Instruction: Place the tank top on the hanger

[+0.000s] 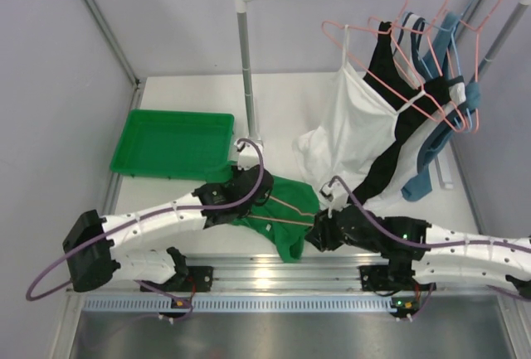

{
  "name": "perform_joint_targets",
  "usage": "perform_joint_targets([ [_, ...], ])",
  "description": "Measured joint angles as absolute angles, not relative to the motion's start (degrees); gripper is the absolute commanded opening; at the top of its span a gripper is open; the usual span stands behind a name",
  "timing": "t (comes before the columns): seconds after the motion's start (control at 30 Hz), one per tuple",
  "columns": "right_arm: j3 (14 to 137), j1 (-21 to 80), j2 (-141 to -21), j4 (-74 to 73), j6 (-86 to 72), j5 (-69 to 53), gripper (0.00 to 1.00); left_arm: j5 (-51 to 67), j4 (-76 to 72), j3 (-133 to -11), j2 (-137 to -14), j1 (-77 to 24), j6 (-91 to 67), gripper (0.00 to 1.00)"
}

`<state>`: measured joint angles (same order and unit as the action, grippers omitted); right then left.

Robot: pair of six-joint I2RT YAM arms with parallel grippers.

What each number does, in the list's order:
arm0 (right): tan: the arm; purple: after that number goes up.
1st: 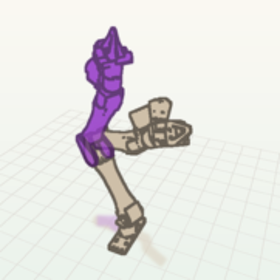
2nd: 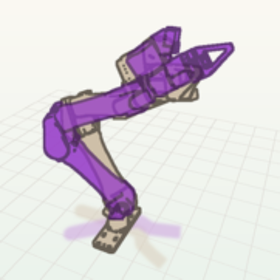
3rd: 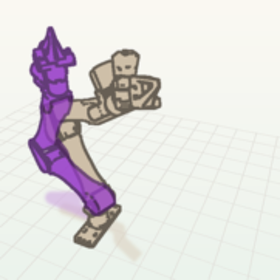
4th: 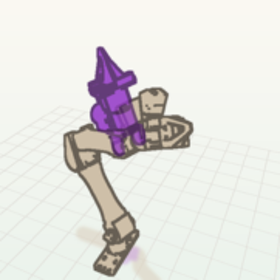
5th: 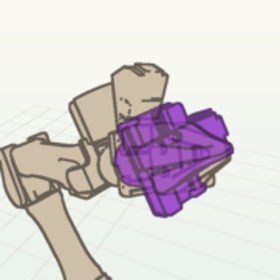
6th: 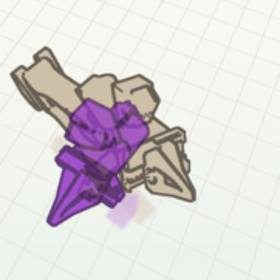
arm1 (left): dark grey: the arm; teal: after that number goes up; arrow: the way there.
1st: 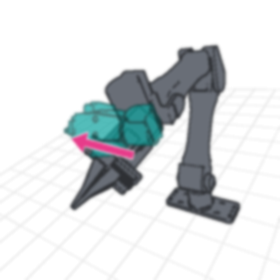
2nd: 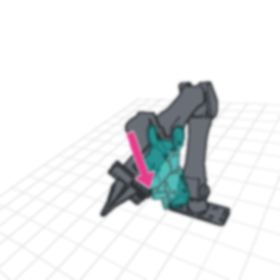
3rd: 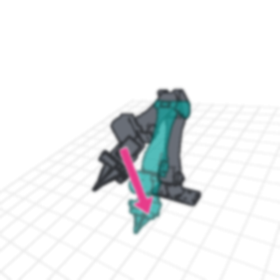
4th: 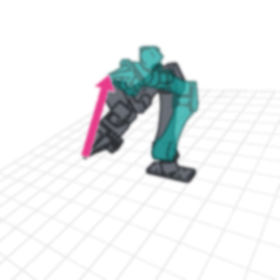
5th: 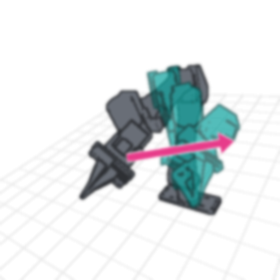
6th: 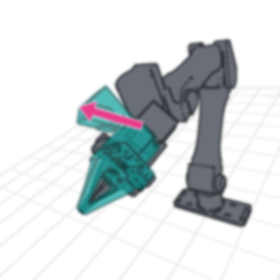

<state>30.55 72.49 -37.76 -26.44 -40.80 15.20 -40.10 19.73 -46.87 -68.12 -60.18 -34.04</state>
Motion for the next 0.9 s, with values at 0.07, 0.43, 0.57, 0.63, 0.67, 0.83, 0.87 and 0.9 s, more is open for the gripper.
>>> perform_joint_targets([
  [0.07,31.2,75.0,-41.7,-26.6,-41.3,15.3,0.38,-40.6,19.8,-48.2,-70.5,-59.9,-34.6,0.0],
  [0.43,39.7,88.8,-59.7,-27.8,-46.8,22.8,0.38,-41.0,20.4,-51.7,-75.7,-59.4,-35.7,0.0],
  [0.57,40.3,89.5,-65.4,-26.1,-49.0,23.4,0.43,-40.9,20.7,-51.7,-75.5,-59.3,-35.9,0.0],
  [0.63,40.2,89.5,-67.0,-25.7,-49.7,23.5,0.45,-40.8,20.8,-51.7,-75.2,-59.3,-35.9,0.0],
  [0.67,40.2,89.5,-67.7,-25.5,-49.8,23.6,0.45,-40.7,21.0,-51.7,-75.1,-59.3,-35.9,0.0],
  [0.83,39.7,88.3,-69.9,-21.6,-50.1,23.3,0.46,-40.2,21.1,-51.7,-73.8,-59.3,-35.9,0.0],
  [0.87,39.3,87.6,-70.2,-20.3,-50.1,22.8,0.46,-40.1,21.1,-51.7,-73.6,-59.3,-35.8,0.0],
  [0.9,38.6,86.9,-70.5,-19.1,-50.1,22.5,0.46,-40.0,21.1,-51.7,-73.5,-59.3,-35.8,0.0],
])
